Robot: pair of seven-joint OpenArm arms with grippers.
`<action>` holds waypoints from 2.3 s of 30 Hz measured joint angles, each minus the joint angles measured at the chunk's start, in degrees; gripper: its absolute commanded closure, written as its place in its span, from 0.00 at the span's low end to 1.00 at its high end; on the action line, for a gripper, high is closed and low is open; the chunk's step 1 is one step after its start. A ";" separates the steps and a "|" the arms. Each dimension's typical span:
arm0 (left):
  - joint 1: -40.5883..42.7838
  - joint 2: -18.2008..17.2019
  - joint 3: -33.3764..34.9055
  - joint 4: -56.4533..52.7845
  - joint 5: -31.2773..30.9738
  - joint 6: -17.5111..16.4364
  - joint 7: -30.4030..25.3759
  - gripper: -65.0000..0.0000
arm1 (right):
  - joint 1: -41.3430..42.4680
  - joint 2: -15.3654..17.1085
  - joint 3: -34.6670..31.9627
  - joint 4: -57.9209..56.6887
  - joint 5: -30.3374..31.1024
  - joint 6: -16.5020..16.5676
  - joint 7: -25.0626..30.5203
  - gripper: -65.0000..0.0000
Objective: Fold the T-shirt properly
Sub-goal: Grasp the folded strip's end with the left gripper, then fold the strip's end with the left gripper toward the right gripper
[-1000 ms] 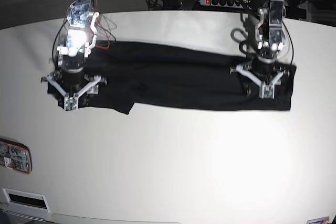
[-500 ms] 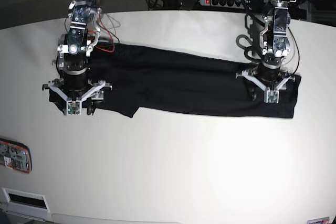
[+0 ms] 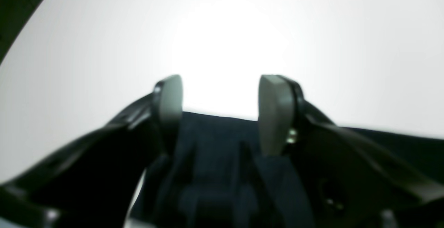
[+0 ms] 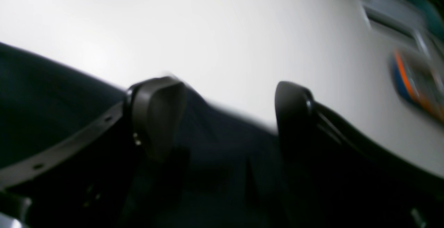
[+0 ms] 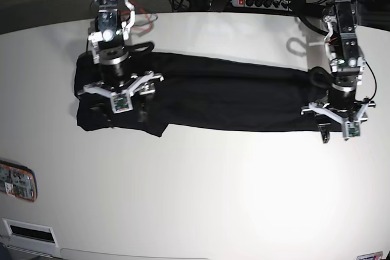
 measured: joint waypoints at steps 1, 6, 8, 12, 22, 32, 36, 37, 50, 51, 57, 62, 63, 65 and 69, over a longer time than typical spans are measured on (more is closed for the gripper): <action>0.70 -1.90 -0.24 1.36 -2.40 0.00 3.67 0.38 | 0.85 0.63 -1.38 0.46 0.00 -0.26 1.38 0.35; 0.61 -10.82 -3.08 0.92 -19.12 -5.05 10.29 0.34 | -5.16 6.21 -9.40 1.44 0.00 0.11 3.08 0.35; 0.33 -12.37 -5.66 -4.11 -25.20 -10.05 11.78 0.34 | -7.19 7.67 -12.68 0.72 -0.20 0.26 2.45 0.35; -3.89 -15.43 -10.40 -20.63 -32.54 -19.74 19.34 0.35 | -6.49 6.86 -16.09 2.62 0.17 -0.50 5.64 0.35; -5.40 -17.40 -12.61 -35.34 -29.03 -35.91 22.34 0.35 | -7.98 7.21 -16.00 2.27 0.02 -0.57 5.03 0.35; -8.92 -17.40 -11.45 -47.93 -22.53 -38.38 13.81 0.35 | -8.52 7.30 -16.04 2.12 0.00 -0.42 4.50 0.35; -10.38 -17.03 -7.04 -47.60 -23.43 -38.45 12.44 0.35 | -8.68 7.26 -16.04 2.12 0.02 -0.39 4.50 0.35; -11.17 -16.44 -6.32 -47.60 -23.37 -38.40 12.48 0.35 | -8.70 7.30 -16.06 2.12 0.02 -0.39 4.46 0.35; -12.70 -11.47 0.39 -46.95 -25.70 -38.86 9.05 0.86 | -8.76 7.28 -16.04 2.12 0.00 -0.39 4.48 0.35; -12.70 -11.47 0.39 -46.97 -25.77 -38.84 9.01 0.97 | -8.76 7.28 -16.04 2.12 0.00 -0.39 4.50 0.35; -14.49 -12.11 0.76 -47.54 -25.51 -35.52 9.05 1.00 | -8.79 7.28 -16.04 2.12 0.02 -0.39 4.48 0.35; -14.91 -14.45 1.29 -47.89 -24.63 -26.80 5.55 1.00 | -8.76 7.28 -16.04 2.12 0.00 -0.39 4.46 0.35; -14.91 -15.47 1.27 -48.02 -23.98 -26.08 5.62 1.00 | -8.79 7.28 -16.04 2.12 0.00 -0.42 4.48 0.35; -14.71 -17.46 1.11 -48.17 -22.62 -24.37 5.81 1.00 | -8.81 7.28 -16.04 2.12 0.00 -0.39 4.31 0.35; -14.27 -18.40 1.05 -46.86 -21.81 -23.63 6.58 1.00 | -8.81 7.28 -16.04 2.12 0.00 -0.42 4.26 0.35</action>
